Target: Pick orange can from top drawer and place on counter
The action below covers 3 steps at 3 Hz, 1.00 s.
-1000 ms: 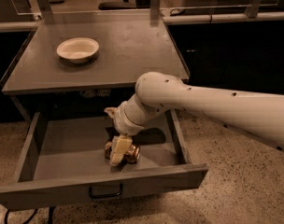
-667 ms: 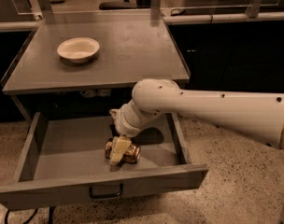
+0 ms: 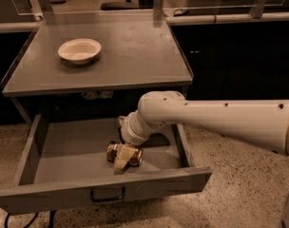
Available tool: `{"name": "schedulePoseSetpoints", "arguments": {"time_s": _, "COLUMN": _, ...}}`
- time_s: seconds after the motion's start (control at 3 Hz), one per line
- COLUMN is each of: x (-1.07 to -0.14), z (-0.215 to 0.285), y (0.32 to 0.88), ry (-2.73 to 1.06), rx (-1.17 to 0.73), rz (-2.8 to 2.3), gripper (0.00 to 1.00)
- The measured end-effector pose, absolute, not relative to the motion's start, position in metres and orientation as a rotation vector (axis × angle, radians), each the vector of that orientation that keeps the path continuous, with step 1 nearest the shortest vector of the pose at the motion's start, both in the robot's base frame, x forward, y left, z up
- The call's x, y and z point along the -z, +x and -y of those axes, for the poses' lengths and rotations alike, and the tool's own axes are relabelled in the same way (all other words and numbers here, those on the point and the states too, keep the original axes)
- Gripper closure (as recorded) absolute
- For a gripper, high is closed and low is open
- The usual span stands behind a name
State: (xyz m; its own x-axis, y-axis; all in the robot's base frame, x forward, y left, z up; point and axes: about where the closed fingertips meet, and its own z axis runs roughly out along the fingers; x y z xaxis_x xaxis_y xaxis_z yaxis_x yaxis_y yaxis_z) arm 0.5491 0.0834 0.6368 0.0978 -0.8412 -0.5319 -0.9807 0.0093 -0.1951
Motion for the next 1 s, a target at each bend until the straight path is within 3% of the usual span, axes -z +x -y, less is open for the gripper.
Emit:
{"name": "schedulePoseSetpoints", "arguments": {"time_s": 0.67, "x": -0.595, "z": -0.098, "y": 0.524, "ry": -1.911, "rx": -0.477, "rz": -1.743, "gripper": 0.0}}
{"name": "schedulePoseSetpoints", "arguments": {"time_s": 1.0, "x": -0.594, "z": -0.099, "y": 0.524, "ry": -1.912, "rx": -0.479, "rz": -1.742, "gripper": 0.19}}
